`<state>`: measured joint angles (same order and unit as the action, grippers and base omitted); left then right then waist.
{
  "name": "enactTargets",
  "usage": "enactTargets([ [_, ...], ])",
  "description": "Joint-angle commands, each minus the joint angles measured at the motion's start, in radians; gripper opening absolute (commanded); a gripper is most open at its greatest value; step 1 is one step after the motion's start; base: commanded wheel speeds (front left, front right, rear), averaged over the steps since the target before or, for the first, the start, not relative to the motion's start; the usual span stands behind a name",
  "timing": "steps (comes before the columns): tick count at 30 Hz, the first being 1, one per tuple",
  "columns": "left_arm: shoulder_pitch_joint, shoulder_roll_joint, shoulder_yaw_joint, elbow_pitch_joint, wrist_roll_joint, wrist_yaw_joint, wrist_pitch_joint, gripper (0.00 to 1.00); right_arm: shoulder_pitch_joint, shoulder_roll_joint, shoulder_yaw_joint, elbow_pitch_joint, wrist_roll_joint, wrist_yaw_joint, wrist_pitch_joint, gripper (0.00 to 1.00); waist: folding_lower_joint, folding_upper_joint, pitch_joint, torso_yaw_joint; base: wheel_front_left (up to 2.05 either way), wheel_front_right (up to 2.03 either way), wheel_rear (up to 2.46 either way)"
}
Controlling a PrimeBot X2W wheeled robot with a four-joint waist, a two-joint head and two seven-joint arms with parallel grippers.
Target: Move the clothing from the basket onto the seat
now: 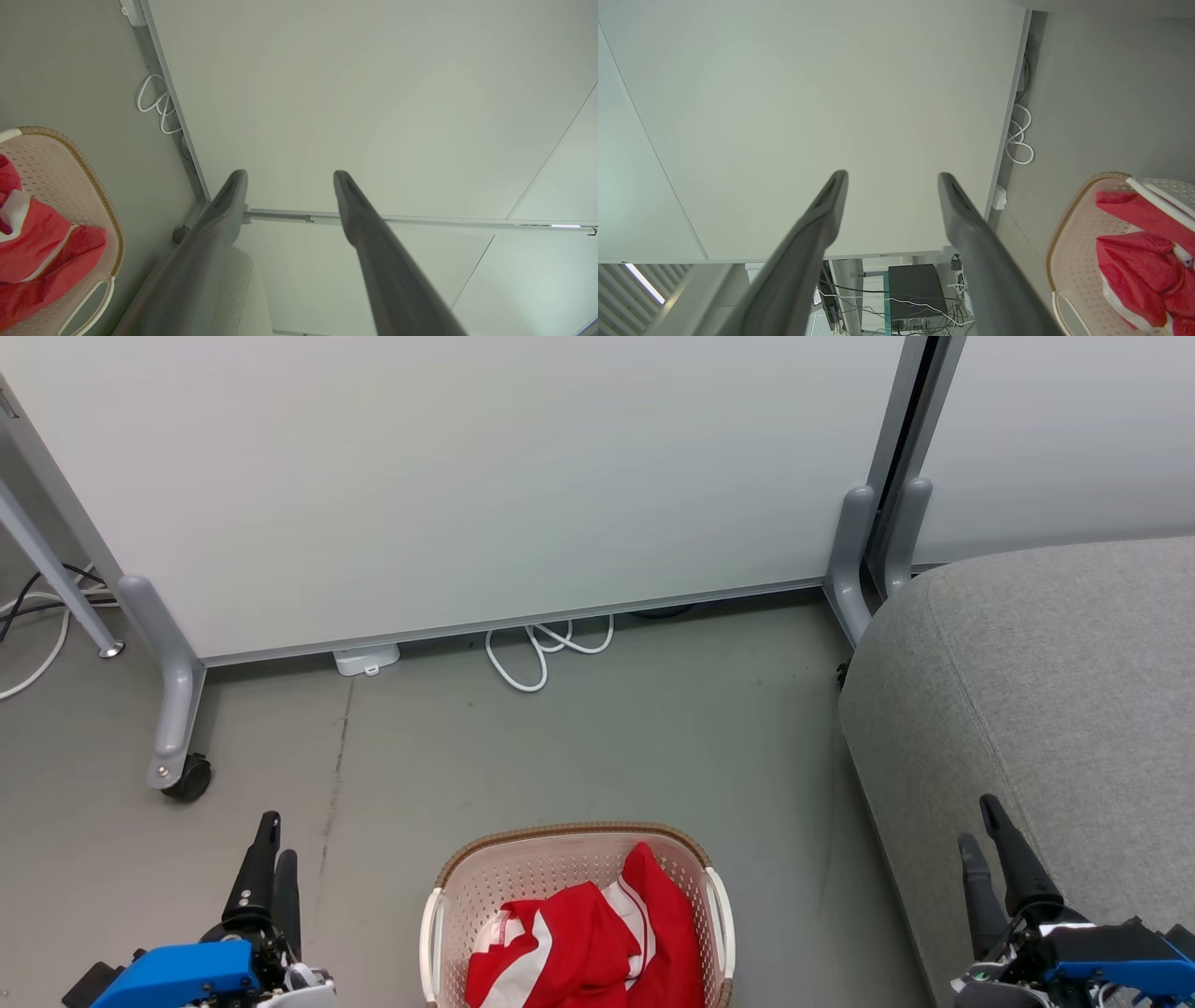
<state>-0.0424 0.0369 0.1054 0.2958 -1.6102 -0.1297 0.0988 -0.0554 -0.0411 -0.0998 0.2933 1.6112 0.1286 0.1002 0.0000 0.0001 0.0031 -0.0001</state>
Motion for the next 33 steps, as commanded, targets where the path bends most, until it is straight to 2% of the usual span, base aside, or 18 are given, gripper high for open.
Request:
enactTargets([
  [1, -0.025, 0.007, -0.01, -0.021, 0.006, 0.0, -0.012, 1.0, -0.016, -0.003, 0.011, -0.024, -0.007, 0.0, -0.013, 1.0, 0.0, -0.0001, 0.0, 0.0, 0.0, 0.0, 0.0],
  [10, -0.028, 0.008, -0.028, -0.033, 0.112, 0.01, -0.056, 1.0, -0.017, -0.004, 0.027, -0.032, -0.104, 0.001, -0.057, 1.0, 0.0, -0.0001, 0.0, 0.0, 0.0, 0.0, 0.0],
  [22, -0.02, 0.01, -0.071, -0.062, 0.361, 0.039, -0.108, 1.0, -0.017, -0.005, 0.043, -0.039, -0.361, 0.001, -0.108, 1.0, 0.0, -0.0001, 0.0, 0.002, 0.0, 0.0, 0.0],
  [33, -0.014, 0.011, -0.105, -0.072, 0.6, 0.049, -0.15, 1.0, -0.019, -0.006, 0.058, -0.039, -0.574, 0.001, -0.15, 1.0, 0.0, -0.0001, 0.002, 0.002, 0.0, 0.0, 0.0],
])
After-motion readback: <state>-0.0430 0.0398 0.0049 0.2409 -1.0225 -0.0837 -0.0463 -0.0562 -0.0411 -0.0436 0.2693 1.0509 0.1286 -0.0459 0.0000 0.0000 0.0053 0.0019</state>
